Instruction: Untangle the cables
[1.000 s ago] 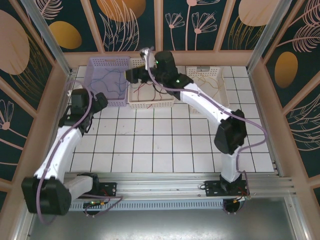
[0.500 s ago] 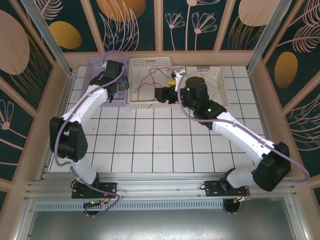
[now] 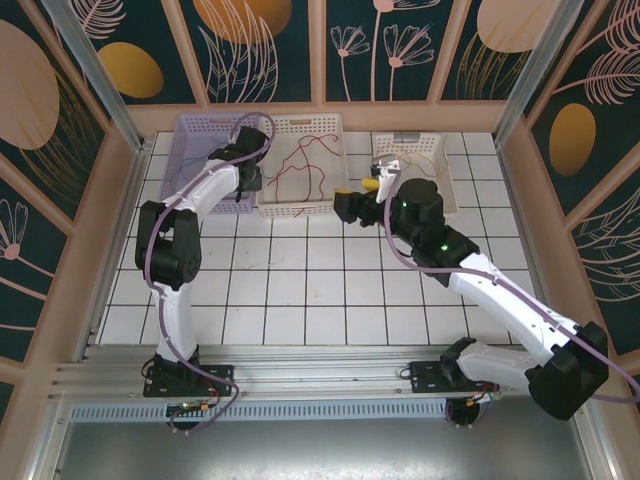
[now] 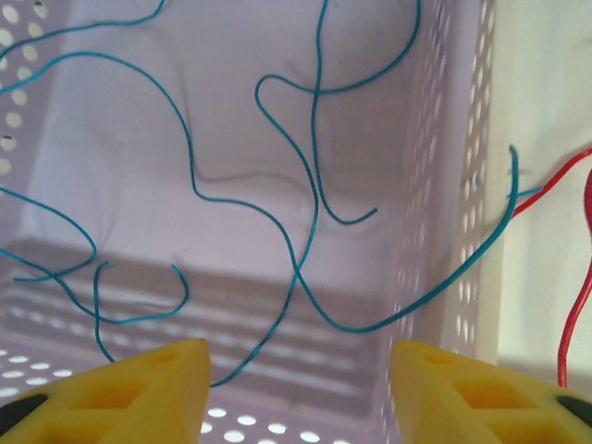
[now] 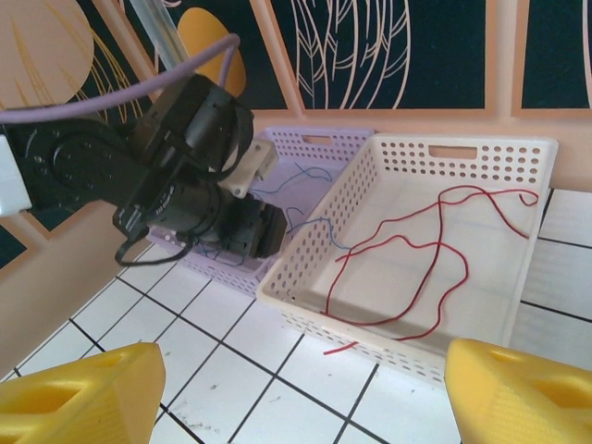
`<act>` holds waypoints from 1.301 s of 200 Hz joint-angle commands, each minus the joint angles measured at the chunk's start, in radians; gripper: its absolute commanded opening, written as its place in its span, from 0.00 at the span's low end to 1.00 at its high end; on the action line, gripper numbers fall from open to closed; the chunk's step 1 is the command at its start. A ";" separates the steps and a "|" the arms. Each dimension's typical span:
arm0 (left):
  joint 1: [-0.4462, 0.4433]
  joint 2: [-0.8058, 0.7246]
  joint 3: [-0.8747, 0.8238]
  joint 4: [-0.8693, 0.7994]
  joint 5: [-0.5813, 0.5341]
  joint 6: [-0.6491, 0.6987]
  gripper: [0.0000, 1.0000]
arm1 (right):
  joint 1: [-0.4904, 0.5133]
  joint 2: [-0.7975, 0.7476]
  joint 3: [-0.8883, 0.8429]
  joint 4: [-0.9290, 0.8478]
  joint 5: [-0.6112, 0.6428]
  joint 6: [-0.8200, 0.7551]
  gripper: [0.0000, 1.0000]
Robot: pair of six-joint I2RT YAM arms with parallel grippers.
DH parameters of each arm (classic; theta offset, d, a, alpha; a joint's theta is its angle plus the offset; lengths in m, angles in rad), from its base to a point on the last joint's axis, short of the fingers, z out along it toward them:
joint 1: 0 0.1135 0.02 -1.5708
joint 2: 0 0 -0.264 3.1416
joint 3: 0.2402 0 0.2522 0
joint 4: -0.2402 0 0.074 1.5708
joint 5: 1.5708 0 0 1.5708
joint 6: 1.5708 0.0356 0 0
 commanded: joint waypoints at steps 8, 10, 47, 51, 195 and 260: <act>0.007 0.047 0.054 -0.016 -0.012 0.006 0.47 | -0.003 -0.028 -0.027 0.020 -0.024 -0.019 0.80; 0.008 0.050 0.054 -0.015 -0.012 0.005 0.46 | -0.005 -0.028 -0.027 0.019 -0.024 -0.020 0.80; 0.034 0.060 0.036 0.003 0.036 -0.009 0.42 | -0.004 -0.026 -0.034 0.018 -0.025 -0.020 0.80; 0.037 0.059 0.033 0.005 0.041 -0.010 0.42 | -0.005 -0.025 -0.034 0.017 -0.026 -0.020 0.80; 0.163 0.054 -0.077 0.068 0.177 -0.044 0.47 | -0.005 0.025 0.005 -0.001 -0.051 -0.010 0.80; 0.204 0.053 -0.023 0.104 0.104 -0.091 0.85 | 0.005 0.054 0.001 0.022 -0.075 0.002 0.80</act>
